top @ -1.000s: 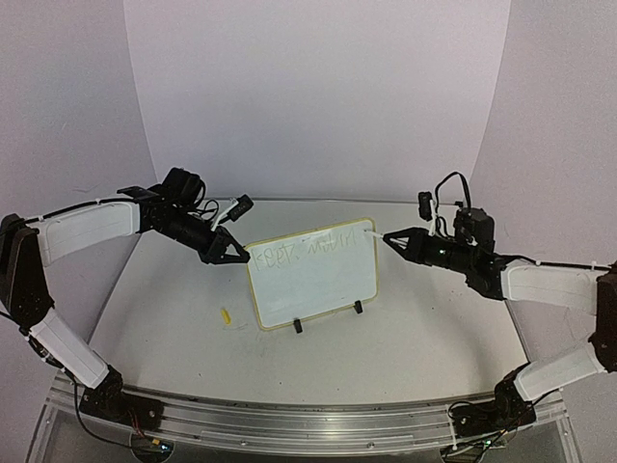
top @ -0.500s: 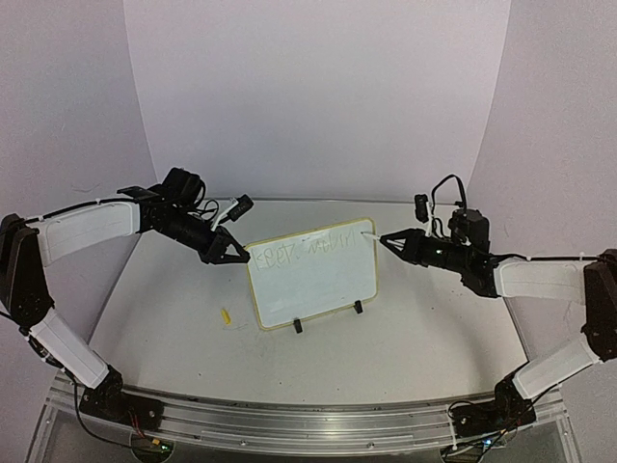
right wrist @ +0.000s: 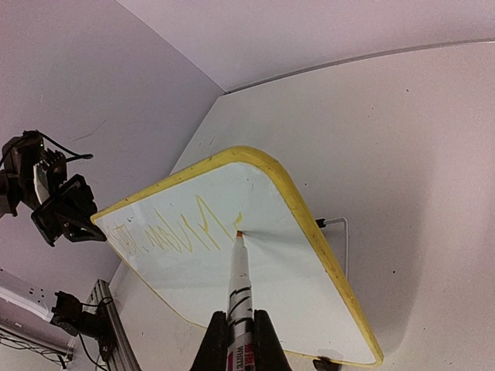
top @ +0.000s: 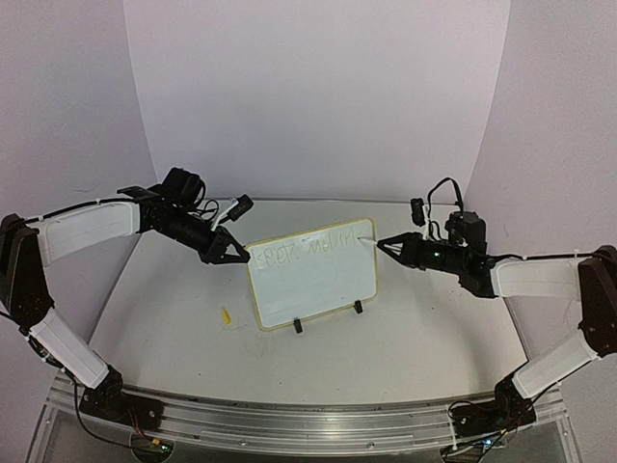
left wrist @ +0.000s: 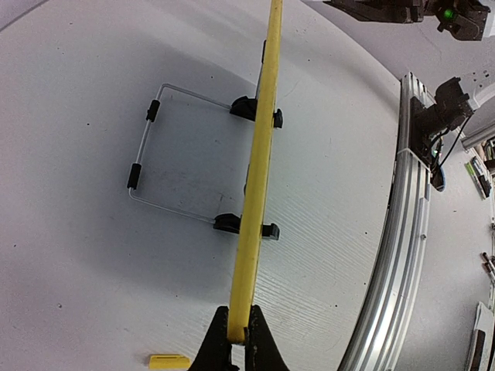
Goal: Write a sentence on the whiteboard
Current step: Write on the whiteboard with the whiteboard marker without the cap.
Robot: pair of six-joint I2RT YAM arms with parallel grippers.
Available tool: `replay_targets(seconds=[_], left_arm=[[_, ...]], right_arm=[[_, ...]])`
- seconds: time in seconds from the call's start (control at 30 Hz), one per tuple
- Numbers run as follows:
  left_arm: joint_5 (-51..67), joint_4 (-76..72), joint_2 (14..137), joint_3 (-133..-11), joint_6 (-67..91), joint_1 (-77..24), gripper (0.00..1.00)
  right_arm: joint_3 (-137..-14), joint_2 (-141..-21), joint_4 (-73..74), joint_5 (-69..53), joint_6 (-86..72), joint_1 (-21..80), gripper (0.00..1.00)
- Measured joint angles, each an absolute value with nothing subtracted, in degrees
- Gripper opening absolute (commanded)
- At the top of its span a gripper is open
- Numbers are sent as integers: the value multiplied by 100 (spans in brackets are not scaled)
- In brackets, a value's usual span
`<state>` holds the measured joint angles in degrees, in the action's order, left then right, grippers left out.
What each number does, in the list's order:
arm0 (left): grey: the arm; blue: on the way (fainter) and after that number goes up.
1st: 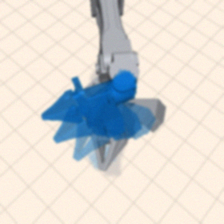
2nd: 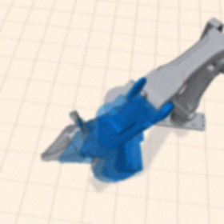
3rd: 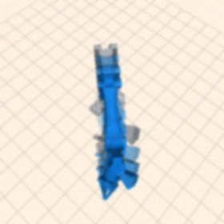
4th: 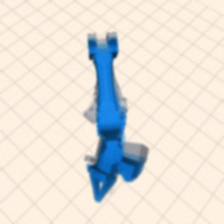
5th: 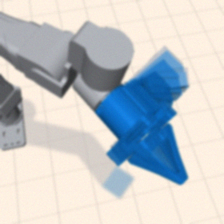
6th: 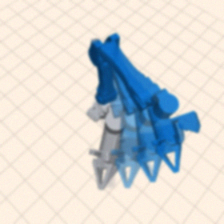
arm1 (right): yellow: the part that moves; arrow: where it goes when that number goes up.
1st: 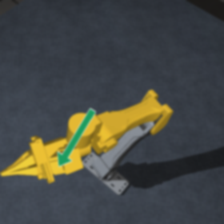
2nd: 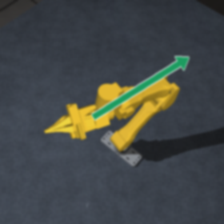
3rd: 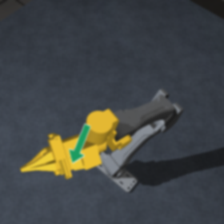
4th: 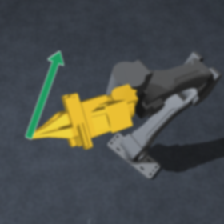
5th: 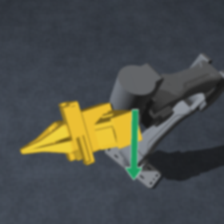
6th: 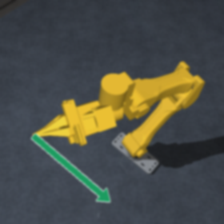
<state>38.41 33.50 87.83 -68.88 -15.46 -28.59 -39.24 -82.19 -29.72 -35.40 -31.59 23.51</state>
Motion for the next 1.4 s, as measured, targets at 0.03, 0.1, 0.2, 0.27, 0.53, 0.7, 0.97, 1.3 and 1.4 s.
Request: replay_targets(seconds=[0.03,0.1,0.2,0.27,0.53,0.7,0.97,1.3,1.4], left_arm=[[3841,3350,8783,-6888,-1548,-2860,0],[3841,3350,8783,-6888,-1546,-2860,0],[3841,3350,8783,-6888,-1546,-2862,0],[3841,3350,8783,-6888,-1546,-2862,0],[3841,3350,8783,-6888,-1549,-2862,0],[3839,3352,8783,-6888,-1548,-2864,0],[3839,3350,8783,-6888,-1546,-2869,0],[3837,3350,8783,-6888,-1546,-2871,0],[3837,3350,8783,-6888,-1546,-2873,0]], right_arm=[[-3913,-8219,-2966,-3535,-3159,2351,0],[-3907,-8217,-2944,-3519,-3157,2351,0],[-3907,-8206,-2912,-3493,-3150,2351,0],[-3907,-8187,-2867,-3464,-3145,2351,0],[-3916,-8046,-2649,-3300,-3060,2351,0],[-4022,-8029,-2518,-3260,-3000,2351,0],[-4215,-8029,-2484,-3260,-2974,2351,0],[-4225,-8043,-2485,-3263,-2957,2351,0],[-4157,-8044,-2493,-3265,-2959,2351,0]])
